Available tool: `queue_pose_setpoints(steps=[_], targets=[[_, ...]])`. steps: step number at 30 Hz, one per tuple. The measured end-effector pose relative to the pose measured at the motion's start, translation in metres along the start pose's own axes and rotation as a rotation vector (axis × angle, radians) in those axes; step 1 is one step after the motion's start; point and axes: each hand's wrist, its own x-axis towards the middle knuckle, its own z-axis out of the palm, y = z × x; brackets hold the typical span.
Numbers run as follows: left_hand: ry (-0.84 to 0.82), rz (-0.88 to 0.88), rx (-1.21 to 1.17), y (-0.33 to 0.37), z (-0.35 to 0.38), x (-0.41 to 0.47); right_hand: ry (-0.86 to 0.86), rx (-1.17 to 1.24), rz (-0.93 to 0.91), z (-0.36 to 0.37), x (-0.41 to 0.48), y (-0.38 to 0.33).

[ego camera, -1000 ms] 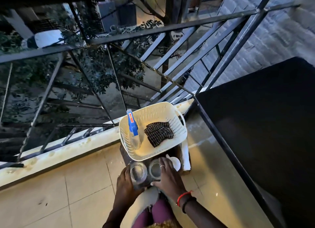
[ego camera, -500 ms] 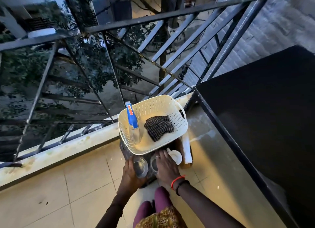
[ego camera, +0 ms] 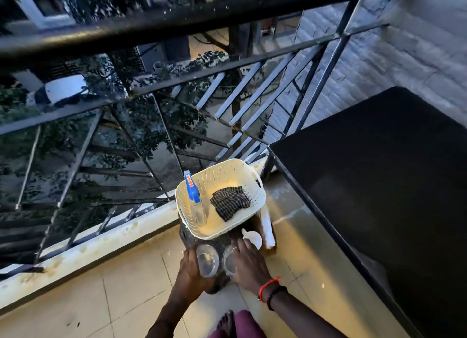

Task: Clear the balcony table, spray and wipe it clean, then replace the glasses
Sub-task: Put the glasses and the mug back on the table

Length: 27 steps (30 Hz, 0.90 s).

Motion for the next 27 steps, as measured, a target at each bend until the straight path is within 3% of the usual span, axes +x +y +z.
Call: queue_pose_setpoints(steps=[6, 20, 27], targets=[[-0.110, 0.078, 0.051, 0.041, -0.023, -0.006, -0.089, 0.124, 0.139, -0.044, -0.030, 0.009], [-0.239, 0.218, 0.148, 0.203, -0.028, -0.016, 0.064, 0.157, 0.289, -0.163, -0.139, 0.061], [-0.291, 0.358, 0.273, 0.288, 0.001, -0.042, 0.242, 0.212, 0.405, -0.204, -0.217, 0.096]])
